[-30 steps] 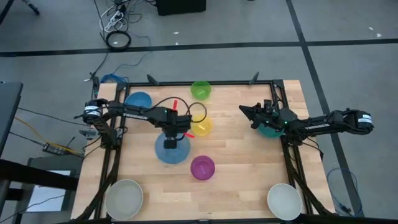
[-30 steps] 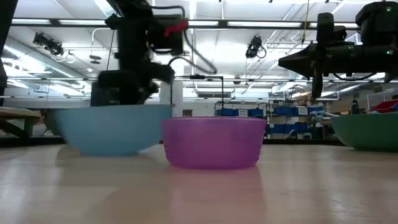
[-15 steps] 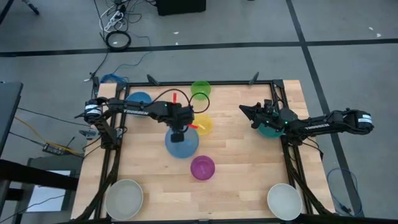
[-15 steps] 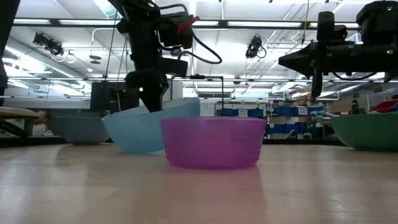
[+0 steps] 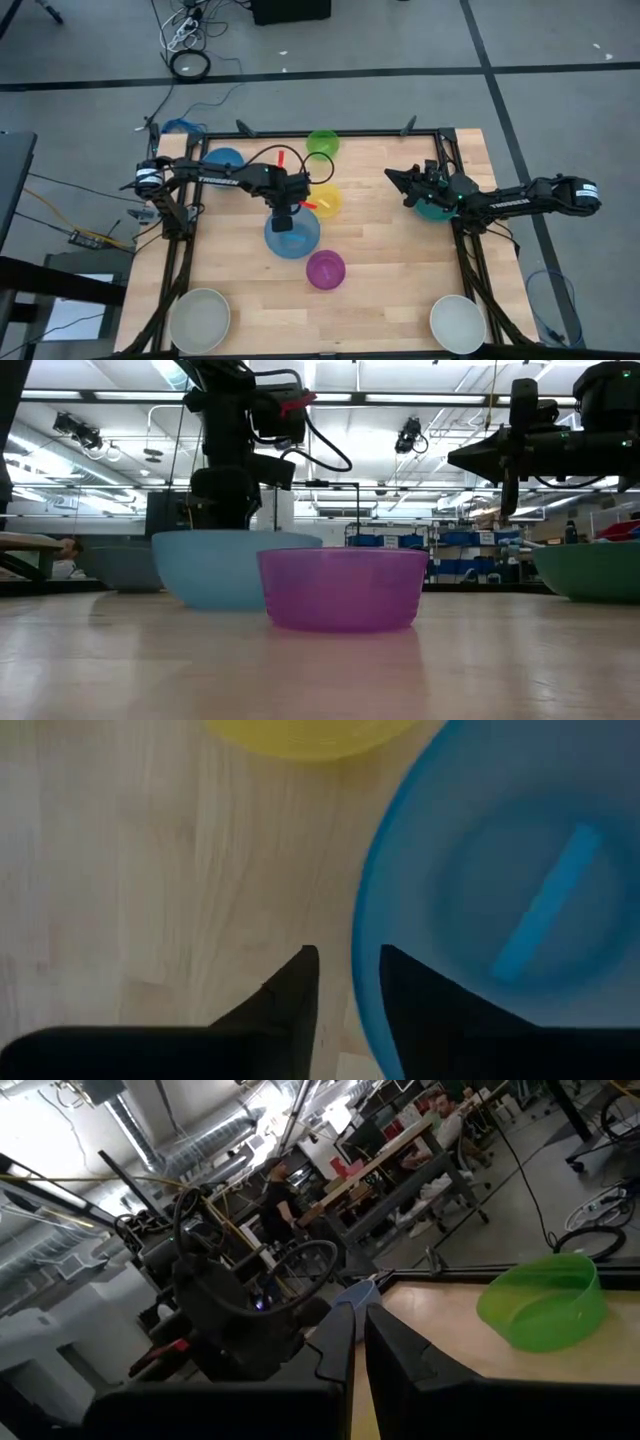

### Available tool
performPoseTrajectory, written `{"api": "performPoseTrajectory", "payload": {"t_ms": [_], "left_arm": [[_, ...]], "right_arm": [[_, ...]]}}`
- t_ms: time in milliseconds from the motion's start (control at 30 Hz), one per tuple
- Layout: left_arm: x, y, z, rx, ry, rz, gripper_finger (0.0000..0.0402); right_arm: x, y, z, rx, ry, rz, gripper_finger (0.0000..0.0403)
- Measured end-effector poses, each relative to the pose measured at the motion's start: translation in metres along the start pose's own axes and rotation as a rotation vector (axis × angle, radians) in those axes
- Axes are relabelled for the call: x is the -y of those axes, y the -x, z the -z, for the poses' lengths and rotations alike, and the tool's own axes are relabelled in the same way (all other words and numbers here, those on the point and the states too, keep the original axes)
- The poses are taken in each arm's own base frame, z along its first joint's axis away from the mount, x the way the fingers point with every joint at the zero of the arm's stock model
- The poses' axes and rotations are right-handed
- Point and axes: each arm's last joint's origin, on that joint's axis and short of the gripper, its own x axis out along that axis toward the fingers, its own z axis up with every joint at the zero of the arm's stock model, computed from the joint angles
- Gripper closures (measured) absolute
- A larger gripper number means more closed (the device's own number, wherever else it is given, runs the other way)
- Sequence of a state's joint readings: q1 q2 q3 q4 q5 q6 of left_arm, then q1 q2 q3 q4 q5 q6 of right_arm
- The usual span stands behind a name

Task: Nest bowls inside each other
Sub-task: Stack the gray bowl on top of the light blue bowl

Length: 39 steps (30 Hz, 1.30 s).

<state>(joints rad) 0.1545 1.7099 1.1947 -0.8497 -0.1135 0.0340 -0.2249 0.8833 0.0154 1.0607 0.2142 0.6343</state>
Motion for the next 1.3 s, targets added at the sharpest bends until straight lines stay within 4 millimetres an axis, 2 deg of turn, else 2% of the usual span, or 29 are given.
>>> {"api": "performPoseTrajectory", "payload": {"t_ms": [167, 367, 533, 700, 800, 967, 1133, 1300], "left_arm": [[0.001, 0.02, 0.002, -0.108, -0.006, 0.014, 0.0236], [0.015, 0.06, 0.011, -0.208, -0.05, 0.04, 0.0214], [0.043, 0.09, 0.038, -0.226, -0.061, 0.138, 0.0213], [0.083, 0.112, 0.066, -0.144, -0.079, 0.228, 0.0213], [0.112, 0.116, 0.084, -0.105, -0.11, 0.254, 0.0213], [0.153, 0.108, 0.112, -0.136, -0.135, 0.254, 0.0213], [0.184, 0.101, 0.137, -0.183, -0.161, 0.233, 0.0213], [0.209, 0.101, 0.154, -0.176, -0.183, 0.25, 0.0213]], "right_arm": [[0.0, 0.0, 0.0, -0.004, 0.004, 0.003, 0.0383], [0.001, 0.0, 0.001, -0.01, 0.012, 0.007, 0.0383], [0.002, 0.0, 0.003, -0.026, 0.018, 0.019, 0.0383], [0.003, 0.0, 0.003, -0.03, 0.044, 0.028, 0.0383], [0.005, 0.0, 0.002, -0.03, 0.049, 0.044, 0.0383], [0.009, -0.001, 0.0, -0.014, 0.055, 0.069, 0.0383], [0.013, -0.001, -0.003, 0.005, 0.043, 0.093, 0.0383], [0.015, -0.002, -0.005, 0.017, 0.029, 0.105, 0.0383]]}}
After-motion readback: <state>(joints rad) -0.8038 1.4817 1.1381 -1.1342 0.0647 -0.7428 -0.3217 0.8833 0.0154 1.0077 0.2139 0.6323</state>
